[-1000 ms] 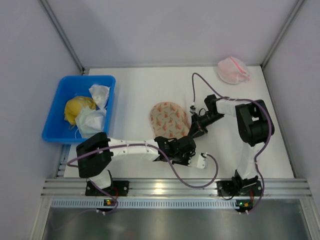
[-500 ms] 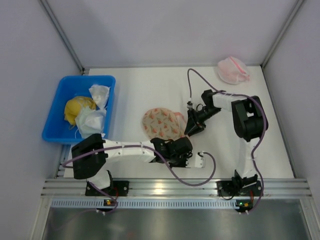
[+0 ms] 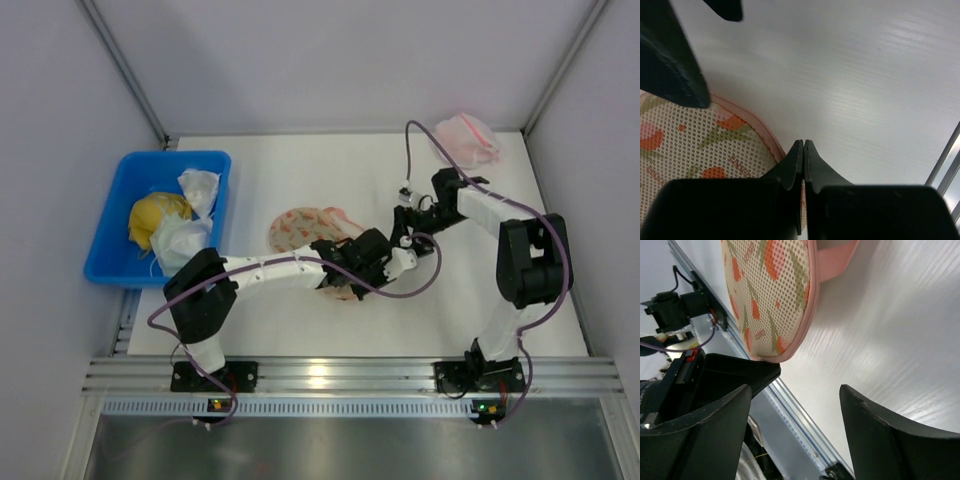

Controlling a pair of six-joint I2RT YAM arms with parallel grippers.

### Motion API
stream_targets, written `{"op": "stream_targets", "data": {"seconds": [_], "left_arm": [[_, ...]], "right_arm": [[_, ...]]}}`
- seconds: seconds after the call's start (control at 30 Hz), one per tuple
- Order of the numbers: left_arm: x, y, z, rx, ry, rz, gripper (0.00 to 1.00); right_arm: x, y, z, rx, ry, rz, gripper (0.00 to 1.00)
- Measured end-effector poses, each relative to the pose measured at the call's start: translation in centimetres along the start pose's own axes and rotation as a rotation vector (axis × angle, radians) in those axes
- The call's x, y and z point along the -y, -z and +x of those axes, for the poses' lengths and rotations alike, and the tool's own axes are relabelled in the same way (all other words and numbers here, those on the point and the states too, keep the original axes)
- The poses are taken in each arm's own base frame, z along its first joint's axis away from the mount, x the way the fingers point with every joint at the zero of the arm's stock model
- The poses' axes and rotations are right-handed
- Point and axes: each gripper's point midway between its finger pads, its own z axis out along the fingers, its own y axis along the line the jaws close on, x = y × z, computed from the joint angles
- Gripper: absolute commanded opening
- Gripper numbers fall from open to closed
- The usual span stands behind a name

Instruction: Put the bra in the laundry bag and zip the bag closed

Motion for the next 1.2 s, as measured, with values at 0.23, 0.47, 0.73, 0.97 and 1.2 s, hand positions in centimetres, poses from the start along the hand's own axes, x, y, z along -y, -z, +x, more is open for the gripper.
{"op": "stream_targets", "data": {"seconds": [0.23, 0.47, 0.73, 0.97, 1.2], "left_arm": [[-0.6, 0.0, -2.2, 0.053, -0.004, -0.041, 0.0], [-1.3, -0.9, -3.6, 0.077, -0.018, -0.061, 0.0], [-1.1, -1.4, -3.3, 0.073, -0.03, -0.049, 0.0], [0.1, -0.9, -0.7, 0.061, -0.122, -0.032, 0.0], [2.6, 0.4, 2.0, 0.061, -0.3, -0.026, 0.0]], "right_arm": [[0.3, -2.4, 3.2, -0.079, -0.201, -0.101, 0.65], [-0.4, -3.8, 2.6, -0.083, -0.214, -0.15, 0.32], [-1.0, -4.1, 1.9, -0.09, -0.214, -0.169, 0.0], [-0.8, -3.8, 0.8, -0.082, -0.195, -0.157, 0.0], [0.0, -3.9, 0.5, -0.115, -0.223, -0.145, 0.0]]}}
